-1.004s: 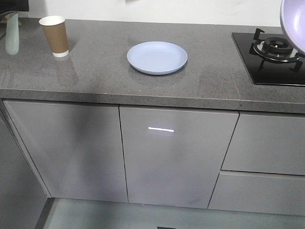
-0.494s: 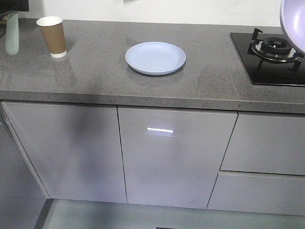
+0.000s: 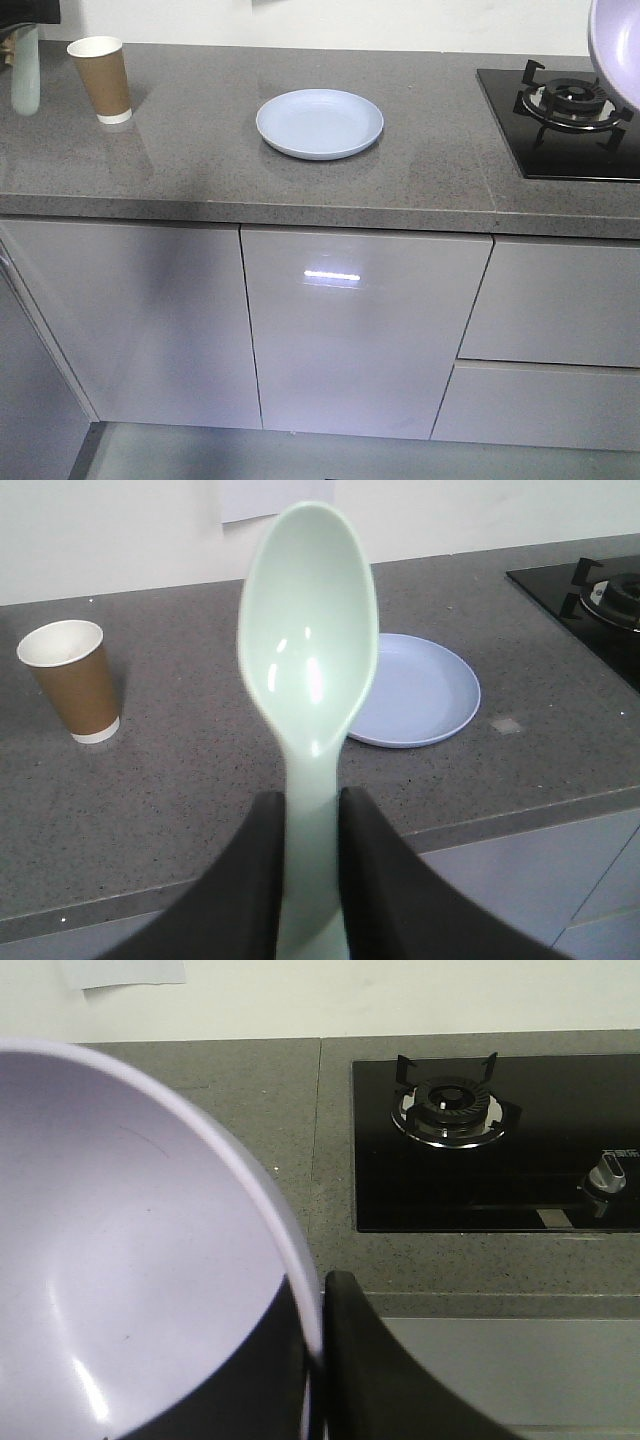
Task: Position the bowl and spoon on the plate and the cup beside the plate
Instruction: 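Drive up to the blue plate holding spoon and bowl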
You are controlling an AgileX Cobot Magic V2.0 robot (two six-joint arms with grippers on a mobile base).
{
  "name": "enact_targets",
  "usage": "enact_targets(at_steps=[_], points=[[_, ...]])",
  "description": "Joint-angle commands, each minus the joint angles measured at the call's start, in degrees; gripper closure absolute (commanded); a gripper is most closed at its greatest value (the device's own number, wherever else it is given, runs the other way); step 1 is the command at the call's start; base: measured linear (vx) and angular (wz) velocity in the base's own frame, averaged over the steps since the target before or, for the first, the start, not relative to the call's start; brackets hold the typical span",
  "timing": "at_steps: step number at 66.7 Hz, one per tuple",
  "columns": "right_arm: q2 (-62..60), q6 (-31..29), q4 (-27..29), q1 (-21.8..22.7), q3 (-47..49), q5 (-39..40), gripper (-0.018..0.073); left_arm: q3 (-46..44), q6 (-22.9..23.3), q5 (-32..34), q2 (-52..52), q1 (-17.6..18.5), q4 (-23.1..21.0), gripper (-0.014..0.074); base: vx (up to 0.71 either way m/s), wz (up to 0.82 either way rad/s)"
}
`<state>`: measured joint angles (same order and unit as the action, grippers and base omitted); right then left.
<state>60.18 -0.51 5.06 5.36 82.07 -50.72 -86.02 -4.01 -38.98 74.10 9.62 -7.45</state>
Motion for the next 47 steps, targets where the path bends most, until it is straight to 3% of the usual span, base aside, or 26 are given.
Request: enact_targets(at_steps=[1, 47], points=[[-0.58, -0.34, 0.18, 0.17, 1.31, 4.49, 0.0570, -1.55, 0.07, 4.01, -1.37, 0.33, -0.94, 0.0603, 0.03, -0.01], [-0.58, -0.34, 0.18, 0.17, 1.31, 4.49, 0.0570, -1.55, 0.07, 4.01, -1.37, 0.33, -0.94, 0.0603, 0.05, 0.02]])
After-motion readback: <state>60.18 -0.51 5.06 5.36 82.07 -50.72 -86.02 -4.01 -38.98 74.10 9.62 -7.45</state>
